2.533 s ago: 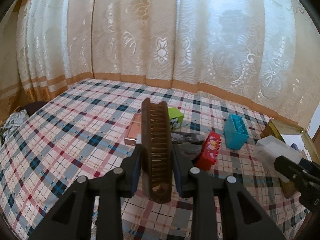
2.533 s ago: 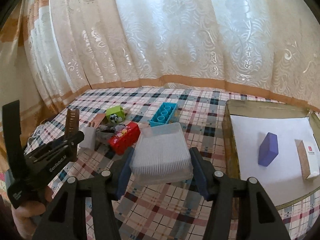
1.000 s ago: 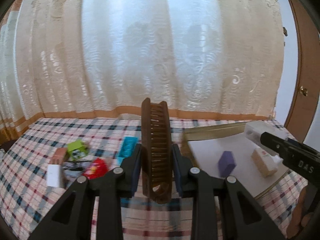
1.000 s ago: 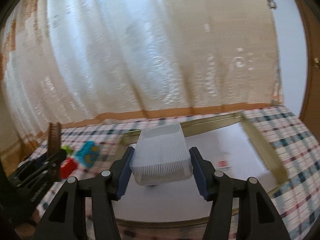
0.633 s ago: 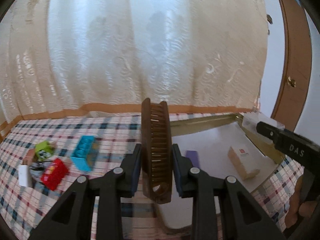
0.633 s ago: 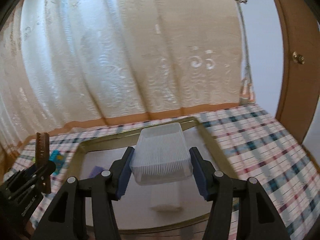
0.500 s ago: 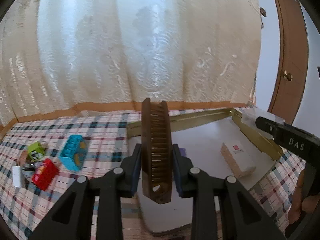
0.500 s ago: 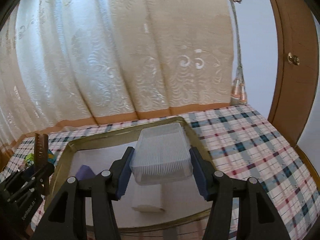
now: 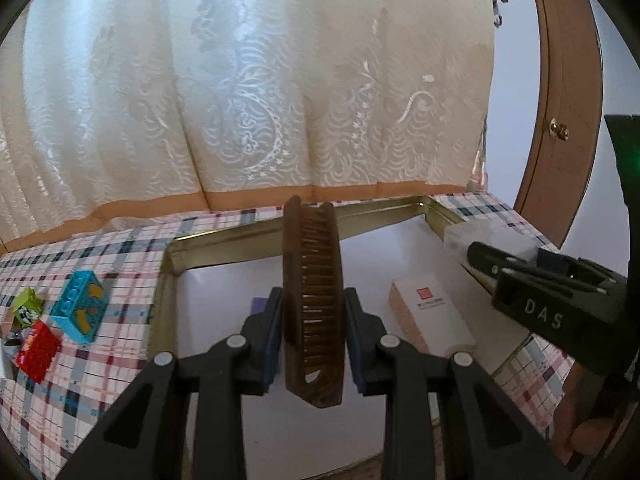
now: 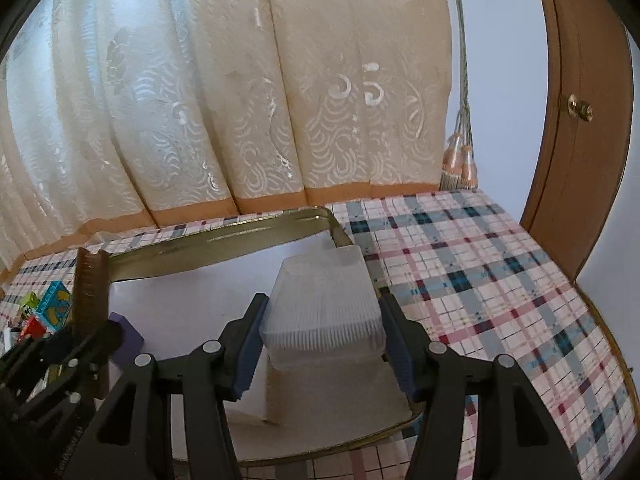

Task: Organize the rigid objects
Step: 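Carry the comb and clear box to the gold tray and release them, then withdraw both tools from the tray toward the remaining objects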

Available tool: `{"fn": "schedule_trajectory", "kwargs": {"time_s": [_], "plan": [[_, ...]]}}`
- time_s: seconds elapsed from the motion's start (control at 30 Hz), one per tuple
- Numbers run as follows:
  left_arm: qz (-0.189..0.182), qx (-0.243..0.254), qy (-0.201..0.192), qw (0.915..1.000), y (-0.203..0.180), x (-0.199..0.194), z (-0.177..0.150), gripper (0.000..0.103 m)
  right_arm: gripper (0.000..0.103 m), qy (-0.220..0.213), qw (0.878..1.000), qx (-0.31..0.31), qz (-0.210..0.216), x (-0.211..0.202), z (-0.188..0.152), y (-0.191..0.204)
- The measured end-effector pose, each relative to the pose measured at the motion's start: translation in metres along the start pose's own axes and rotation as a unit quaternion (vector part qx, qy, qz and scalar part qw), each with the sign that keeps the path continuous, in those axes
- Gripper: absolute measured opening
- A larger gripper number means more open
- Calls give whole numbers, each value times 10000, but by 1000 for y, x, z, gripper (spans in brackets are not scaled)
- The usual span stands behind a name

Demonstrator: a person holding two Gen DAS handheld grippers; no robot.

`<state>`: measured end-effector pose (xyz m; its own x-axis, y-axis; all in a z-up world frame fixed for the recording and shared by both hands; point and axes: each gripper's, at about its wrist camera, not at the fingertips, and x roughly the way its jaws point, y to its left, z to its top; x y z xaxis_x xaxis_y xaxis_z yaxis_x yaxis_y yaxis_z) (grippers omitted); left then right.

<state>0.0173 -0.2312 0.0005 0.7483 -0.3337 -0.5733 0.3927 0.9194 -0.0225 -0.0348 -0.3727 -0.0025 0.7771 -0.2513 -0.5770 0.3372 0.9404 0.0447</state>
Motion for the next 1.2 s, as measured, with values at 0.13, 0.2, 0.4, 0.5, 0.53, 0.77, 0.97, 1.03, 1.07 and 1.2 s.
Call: {"fn": "schedule_trajectory", "kwargs": {"time_s": [0.13, 0.2, 0.4, 0.5, 0.53, 0.77, 0.97, 1.03, 1.07, 1.2], "plan": [[4, 48, 50, 10000, -4, 6, 0, 27, 58, 55, 10000, -62, 22, 4, -1, 4], [46, 58, 75, 9999, -4, 8, -2, 27, 58, 97, 9999, -35, 84, 6, -2, 6], [139, 67, 185, 9997, -2, 16, -4, 27, 58, 94, 9998, -3, 168, 8, -4, 8], [175, 17, 145, 9997, 0, 15, -4, 33, 58, 52, 9992, 170, 349, 7, -5, 6], [175, 17, 131, 9998, 1, 14, -4, 50, 59, 63, 9988, 224, 437, 7, -5, 5], [521, 191, -237, 9982, -1, -5, -4, 102, 75, -512, 9979, 158, 376, -14, -5, 16], [567, 18, -280, 9980, 12, -12, -6, 102, 76, -943, 9937, 506, 325, -29, -7, 9], [652, -34, -369, 9972, 18, -17, -6, 102, 76, -833, 9929, 734, 426, -26, -8, 5], [687, -48, -413, 9968, 20, -20, -7, 102, 76, -833, 9926, 773, 432, -25, -8, 5], [787, -85, -500, 9956, 33, -28, -11, 102, 76, -1041, 9920, 620, 341, -31, -12, 11]]}}
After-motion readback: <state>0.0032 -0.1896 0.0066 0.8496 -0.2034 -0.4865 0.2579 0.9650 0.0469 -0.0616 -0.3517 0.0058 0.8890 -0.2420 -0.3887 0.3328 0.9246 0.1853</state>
